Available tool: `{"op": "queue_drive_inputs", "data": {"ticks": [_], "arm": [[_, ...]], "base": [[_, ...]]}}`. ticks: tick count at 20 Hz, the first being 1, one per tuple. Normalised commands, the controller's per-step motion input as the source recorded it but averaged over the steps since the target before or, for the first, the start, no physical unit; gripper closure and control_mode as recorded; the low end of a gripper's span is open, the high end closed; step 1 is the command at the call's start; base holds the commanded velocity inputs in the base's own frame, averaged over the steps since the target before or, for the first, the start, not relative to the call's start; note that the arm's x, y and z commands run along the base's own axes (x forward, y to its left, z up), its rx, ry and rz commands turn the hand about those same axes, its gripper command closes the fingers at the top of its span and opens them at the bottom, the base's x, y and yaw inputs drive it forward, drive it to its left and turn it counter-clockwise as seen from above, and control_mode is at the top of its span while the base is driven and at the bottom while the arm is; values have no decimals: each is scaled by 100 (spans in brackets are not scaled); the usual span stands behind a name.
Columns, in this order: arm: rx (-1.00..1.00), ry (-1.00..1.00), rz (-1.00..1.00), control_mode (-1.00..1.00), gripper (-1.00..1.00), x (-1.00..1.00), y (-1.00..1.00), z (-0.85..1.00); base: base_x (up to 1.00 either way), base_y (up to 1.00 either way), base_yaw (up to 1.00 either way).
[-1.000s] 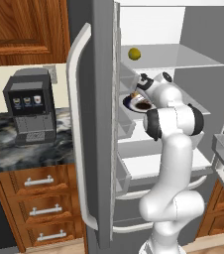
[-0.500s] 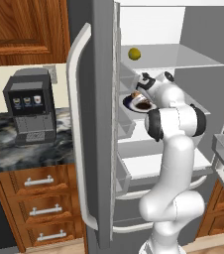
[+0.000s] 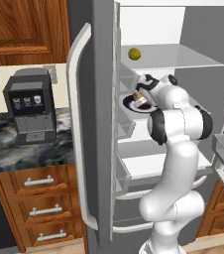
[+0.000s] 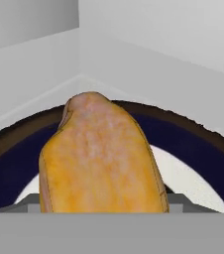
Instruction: Transport the chicken drumstick from the fridge to the microwave and turn on the microwave.
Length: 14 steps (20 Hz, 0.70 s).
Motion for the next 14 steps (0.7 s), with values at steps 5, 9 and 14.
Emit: {"op": "queue_drive_inputs", "data": {"ticks": [5,9,14], "arm": [[-2,0,0,-100,100,-26,0,12],[0,0,0,-100,100,-30,0,23],[0,0,0,-100,100,-35,0,11]], "base": [[0,0,0],[0,0,0],[0,0,0]]}}
